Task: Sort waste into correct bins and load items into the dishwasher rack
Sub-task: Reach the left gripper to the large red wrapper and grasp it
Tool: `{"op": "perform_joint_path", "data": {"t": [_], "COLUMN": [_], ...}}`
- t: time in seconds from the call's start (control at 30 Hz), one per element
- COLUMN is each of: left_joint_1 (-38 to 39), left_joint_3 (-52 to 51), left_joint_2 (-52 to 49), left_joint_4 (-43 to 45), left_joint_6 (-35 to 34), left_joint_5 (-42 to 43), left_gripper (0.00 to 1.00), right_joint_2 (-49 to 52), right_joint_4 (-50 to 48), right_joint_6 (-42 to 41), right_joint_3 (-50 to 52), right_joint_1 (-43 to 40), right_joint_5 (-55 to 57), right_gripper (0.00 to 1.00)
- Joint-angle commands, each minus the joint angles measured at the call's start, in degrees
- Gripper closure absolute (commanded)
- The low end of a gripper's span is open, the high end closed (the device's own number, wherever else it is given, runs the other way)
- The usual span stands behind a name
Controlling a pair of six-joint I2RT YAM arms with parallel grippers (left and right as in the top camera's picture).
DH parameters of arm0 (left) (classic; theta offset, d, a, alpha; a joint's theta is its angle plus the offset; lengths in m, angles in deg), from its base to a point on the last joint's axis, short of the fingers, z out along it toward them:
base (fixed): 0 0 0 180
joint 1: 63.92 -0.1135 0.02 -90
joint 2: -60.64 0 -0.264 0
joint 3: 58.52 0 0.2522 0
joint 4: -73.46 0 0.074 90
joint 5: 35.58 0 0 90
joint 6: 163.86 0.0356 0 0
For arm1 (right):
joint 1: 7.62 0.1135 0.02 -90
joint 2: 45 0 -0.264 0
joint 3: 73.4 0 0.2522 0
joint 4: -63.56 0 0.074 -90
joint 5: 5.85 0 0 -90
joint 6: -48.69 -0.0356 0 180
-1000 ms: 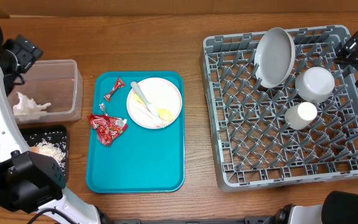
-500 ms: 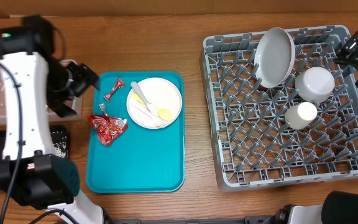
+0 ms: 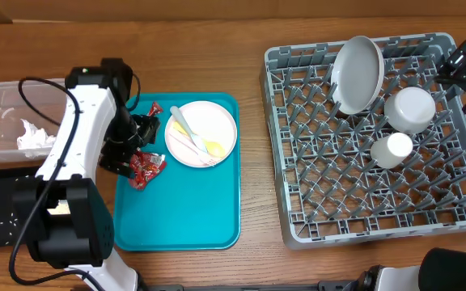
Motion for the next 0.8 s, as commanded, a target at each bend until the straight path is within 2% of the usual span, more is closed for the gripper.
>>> {"op": "perform_joint_path", "data": {"t": [0.0,0.17,0.27,0.57,0.67,0.7,0.77], "left_joint_1": [-1.2,-1.0,-0.9,-0.7,-0.7,-0.7,-0.7], "left_joint_3": [-4.9,-10.6,-13.9,-22.3,-23.2,-23.3,-23.3], "left_joint_2": [1.3,1.3,1.3,1.2,1.2,1.2,1.3], "left_joint_4": [4.2,11.9,15.5,26.2,26.7,26.7,26.7], "left_joint_6": [-5.8,-6.0,-8.8,-8.8,-8.7,-8.5,-6.3], "left_joint_5": [-1.6,0.6,0.8,1.8,1.8,1.8,1.9], "left_gripper": [0.00,0.00,0.00,0.02,0.12,0.20,0.44], "right_joint_2": [-0.7,-0.7,-0.7,-0.7,-0.7,-0.7,-0.7], "right_joint_4": [-0.2,-0.2,-0.2,-0.2,-0.2,-0.2,-0.2], "right_joint_6": [0.2,0.2,0.2,0.2,0.2,0.2,0.2], "right_joint_3": [-1.2,-1.2,-1.2,-1.2,-1.2,-1.2,-1.2], "right_joint_1": [0.2,0.2,0.2,0.2,0.2,0.2,0.2], "right_joint_5": [0.6,0.6,0.6,0.6,0.6,0.6,0.6], "right_gripper": [0.00,0.00,0.00,0.00,0.00,0.00,0.00]}}
